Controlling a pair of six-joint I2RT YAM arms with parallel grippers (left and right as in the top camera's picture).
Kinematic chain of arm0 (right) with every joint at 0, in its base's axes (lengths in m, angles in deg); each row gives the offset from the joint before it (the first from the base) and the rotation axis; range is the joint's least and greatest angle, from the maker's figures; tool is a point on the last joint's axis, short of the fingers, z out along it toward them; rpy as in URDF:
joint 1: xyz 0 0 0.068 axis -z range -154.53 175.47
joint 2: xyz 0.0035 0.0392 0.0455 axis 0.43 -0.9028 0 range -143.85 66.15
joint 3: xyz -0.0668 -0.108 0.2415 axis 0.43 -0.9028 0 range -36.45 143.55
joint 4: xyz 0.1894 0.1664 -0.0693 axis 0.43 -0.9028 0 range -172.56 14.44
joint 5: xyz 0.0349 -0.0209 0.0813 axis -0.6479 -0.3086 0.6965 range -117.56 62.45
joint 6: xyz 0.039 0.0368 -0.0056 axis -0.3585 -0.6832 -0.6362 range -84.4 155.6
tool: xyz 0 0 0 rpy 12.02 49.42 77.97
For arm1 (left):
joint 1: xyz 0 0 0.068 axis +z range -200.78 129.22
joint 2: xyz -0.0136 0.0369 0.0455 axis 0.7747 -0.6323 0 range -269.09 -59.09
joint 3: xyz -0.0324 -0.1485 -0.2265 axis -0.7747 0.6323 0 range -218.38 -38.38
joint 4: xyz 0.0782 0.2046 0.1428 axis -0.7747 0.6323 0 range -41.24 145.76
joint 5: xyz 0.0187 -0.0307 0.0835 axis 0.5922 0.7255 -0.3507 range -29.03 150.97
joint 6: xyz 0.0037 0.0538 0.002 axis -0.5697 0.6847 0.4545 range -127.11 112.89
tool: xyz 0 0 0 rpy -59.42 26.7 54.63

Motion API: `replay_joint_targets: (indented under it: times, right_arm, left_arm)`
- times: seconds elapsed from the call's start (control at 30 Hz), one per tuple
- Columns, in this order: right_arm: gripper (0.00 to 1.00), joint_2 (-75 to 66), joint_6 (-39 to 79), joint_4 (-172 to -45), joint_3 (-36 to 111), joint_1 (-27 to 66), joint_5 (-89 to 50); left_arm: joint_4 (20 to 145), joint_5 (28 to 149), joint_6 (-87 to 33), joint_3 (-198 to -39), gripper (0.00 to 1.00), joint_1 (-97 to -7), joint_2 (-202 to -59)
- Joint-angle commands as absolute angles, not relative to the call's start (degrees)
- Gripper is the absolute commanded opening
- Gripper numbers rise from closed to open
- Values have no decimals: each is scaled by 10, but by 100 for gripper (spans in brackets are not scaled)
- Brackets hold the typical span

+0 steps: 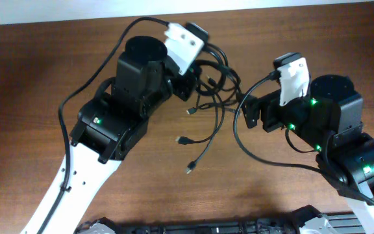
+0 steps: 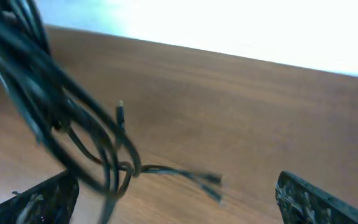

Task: Untangle cables

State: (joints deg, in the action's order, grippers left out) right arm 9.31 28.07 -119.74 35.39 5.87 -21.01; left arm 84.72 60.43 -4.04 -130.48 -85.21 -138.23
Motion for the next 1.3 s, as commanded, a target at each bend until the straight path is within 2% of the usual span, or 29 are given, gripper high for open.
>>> replay_joint_targets:
  times: [0.0, 0.17, 0.3, 0.77, 1.03, 1.27]
  right_arm:
    - [99, 98, 139, -1197, 358, 56, -231]
    - [99, 98, 122, -1177, 358, 56, -176]
    - [99, 94, 122, -1164, 358, 56, -174]
    - [98, 58, 122, -1130, 358, 56, -145]
    - [99, 29, 121, -1132, 358, 56, -237]
    - [99, 4, 121, -1170, 358, 56, -314]
  left_arm:
    - [833, 551, -231, -1309, 0, -849, -1383]
    - [833, 552, -392, -1309, 0, -849, -1383]
    - [833, 600, -449, -1309, 0, -853, -1383]
    - [831, 549, -453, -1309, 0, -893, -1383]
    - [829, 703, -452, -1309, 0, -893, -1383]
    - [830, 712, -452, -1309, 0, -892, -1376]
